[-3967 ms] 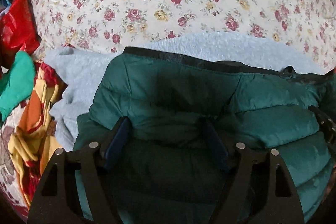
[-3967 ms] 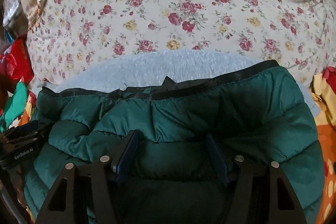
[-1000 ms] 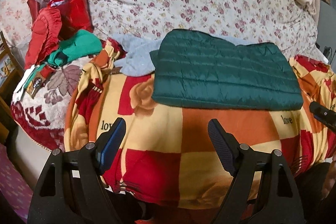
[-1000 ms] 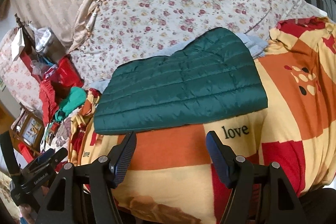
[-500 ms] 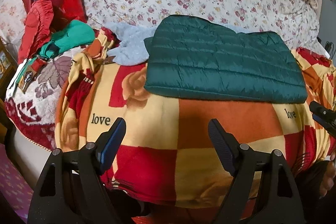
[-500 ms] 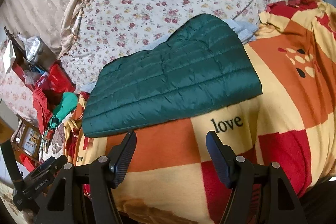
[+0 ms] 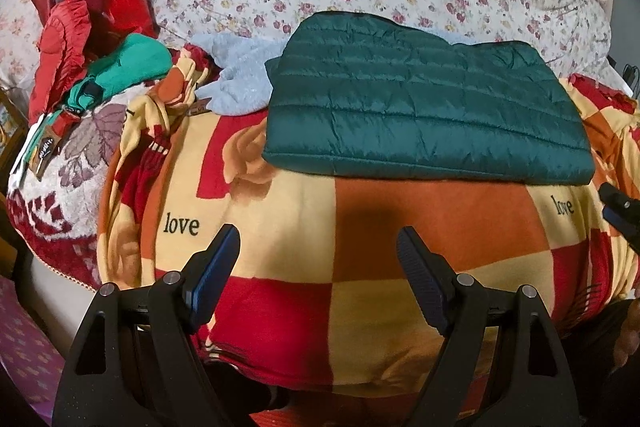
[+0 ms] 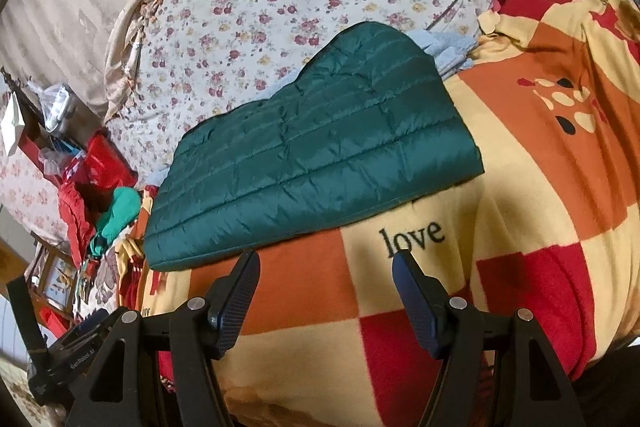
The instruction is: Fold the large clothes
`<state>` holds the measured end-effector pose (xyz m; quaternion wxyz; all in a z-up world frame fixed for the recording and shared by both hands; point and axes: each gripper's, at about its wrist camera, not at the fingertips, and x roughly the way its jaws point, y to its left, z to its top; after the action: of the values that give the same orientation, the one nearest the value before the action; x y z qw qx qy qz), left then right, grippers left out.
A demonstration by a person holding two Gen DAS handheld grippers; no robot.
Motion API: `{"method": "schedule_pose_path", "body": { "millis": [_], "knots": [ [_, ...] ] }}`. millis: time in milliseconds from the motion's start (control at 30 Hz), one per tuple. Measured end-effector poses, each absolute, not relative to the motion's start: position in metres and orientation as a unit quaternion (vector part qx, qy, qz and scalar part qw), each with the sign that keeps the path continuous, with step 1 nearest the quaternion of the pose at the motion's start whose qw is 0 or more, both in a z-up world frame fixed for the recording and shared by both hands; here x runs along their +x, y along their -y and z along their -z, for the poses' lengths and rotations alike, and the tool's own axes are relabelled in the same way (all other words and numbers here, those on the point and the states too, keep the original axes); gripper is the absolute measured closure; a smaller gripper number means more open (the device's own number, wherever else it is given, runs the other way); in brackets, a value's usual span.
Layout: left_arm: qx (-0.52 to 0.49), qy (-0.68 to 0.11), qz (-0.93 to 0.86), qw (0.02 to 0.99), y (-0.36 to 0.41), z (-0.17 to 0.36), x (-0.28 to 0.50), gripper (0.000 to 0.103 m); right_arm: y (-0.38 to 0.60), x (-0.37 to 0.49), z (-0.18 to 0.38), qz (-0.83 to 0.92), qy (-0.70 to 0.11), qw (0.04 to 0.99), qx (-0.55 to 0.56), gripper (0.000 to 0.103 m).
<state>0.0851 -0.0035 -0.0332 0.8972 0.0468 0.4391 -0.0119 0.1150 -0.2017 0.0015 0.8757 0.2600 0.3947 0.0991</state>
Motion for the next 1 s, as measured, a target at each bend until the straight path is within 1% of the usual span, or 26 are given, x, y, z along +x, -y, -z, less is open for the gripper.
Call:
{"method": "schedule_pose_path", "body": {
  "millis": [167,200,333,400,433,567,767,800,833,900,967,1000],
  "knots": [
    [0.03,-0.44,0.022,0.897,-0.006,0.032,0.096,0.022,0.217,0.122,-0.002,-0.095,-0.385,0.877,0.27,0.035],
    [0.015,-0.438,0.027,0.898,-0.013,0.028,0.102,0.022,0.221,0.125,-0.002,-0.093,-0.384,0.877,0.272,0.032],
    [-0.048,-0.447,0.028,0.893,-0.046,0.016,0.136,0.022,0.241,0.144,-0.009,-0.083,-0.379,0.881,0.27,0.029],
    [-0.08,-0.459,0.025,0.884,-0.064,0.017,0.165,0.022,0.251,0.16,-0.011,-0.078,-0.386,0.882,0.258,0.024],
    [-0.092,-0.466,0.027,0.88,-0.07,0.019,0.177,0.022,0.253,0.169,-0.01,-0.078,-0.392,0.883,0.247,0.024],
    [-0.136,-0.501,0.058,0.853,-0.083,0.039,0.234,0.022,0.266,0.206,0.0,-0.067,-0.415,0.881,0.218,0.024],
    [-0.219,-0.528,0.161,0.804,-0.076,0.079,0.29,0.022,0.299,0.263,0.028,-0.07,-0.442,0.852,0.272,0.024],
    [-0.224,-0.532,0.179,0.797,-0.072,0.085,0.297,0.021,0.3,0.27,0.033,-0.076,-0.448,0.846,0.28,0.024],
    [-0.218,-0.535,0.185,0.795,-0.068,0.09,0.304,0.016,0.3,0.279,0.04,-0.088,-0.458,0.836,0.288,0.024],
    [-0.216,-0.537,0.203,0.79,-0.064,0.098,0.316,0.014,0.299,0.297,0.054,-0.101,-0.475,0.821,0.299,0.023],
    [-0.231,-0.545,0.233,0.772,-0.063,0.107,0.325,0.013,0.296,0.311,0.063,-0.119,-0.476,0.813,0.313,0.022],
    [-0.245,-0.549,0.248,0.76,-0.064,0.113,0.33,0.011,0.294,0.319,0.069,-0.136,-0.48,0.804,0.323,0.021]
  ]
}}
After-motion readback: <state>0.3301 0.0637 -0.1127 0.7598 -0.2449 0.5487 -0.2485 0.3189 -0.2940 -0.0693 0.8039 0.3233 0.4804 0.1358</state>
